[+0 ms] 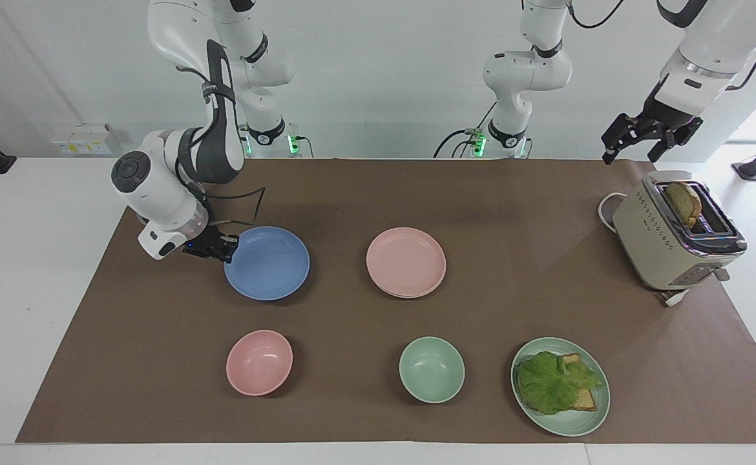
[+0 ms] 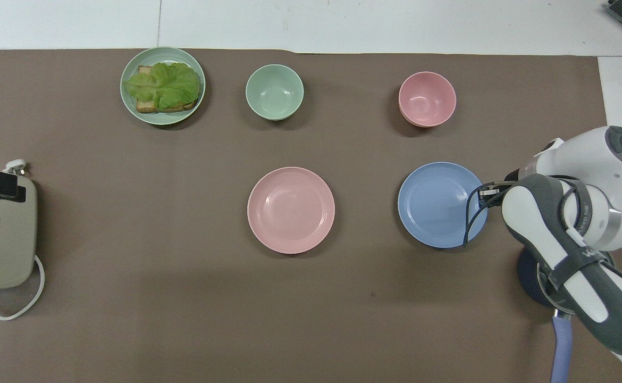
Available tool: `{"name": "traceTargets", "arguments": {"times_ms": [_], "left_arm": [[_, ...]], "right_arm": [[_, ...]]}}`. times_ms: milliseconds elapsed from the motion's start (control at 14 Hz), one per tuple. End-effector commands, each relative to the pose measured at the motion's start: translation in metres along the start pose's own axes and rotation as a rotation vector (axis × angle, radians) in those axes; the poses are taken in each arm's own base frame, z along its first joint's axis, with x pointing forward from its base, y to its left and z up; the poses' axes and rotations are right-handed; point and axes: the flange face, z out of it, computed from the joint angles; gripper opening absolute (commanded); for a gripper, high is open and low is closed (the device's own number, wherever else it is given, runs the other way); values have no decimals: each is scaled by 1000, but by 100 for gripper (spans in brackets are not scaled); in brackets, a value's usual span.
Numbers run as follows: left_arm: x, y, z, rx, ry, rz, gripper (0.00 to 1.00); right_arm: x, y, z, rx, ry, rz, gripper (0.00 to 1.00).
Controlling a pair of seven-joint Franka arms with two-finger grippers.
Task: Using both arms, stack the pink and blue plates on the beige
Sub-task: 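Carry the blue plate with the right gripper onto the pink plate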
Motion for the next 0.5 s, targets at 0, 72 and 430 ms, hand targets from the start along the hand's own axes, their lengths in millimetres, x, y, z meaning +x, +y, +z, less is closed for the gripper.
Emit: {"name": "traceTargets", "arguments": {"times_ms": [0,72,430], "left_arm": [[-4,-3,-7,17,-1,-1,100],[-4,-3,-7,17,-1,-1,100],[-4,-3,-7,17,-1,-1,100]], "right_arm": [[1,-33,-39,8,16,-87,0],[2,-44,-46,18,12,-107,0],[1,-141,-47,36,56,-195,0]]}}
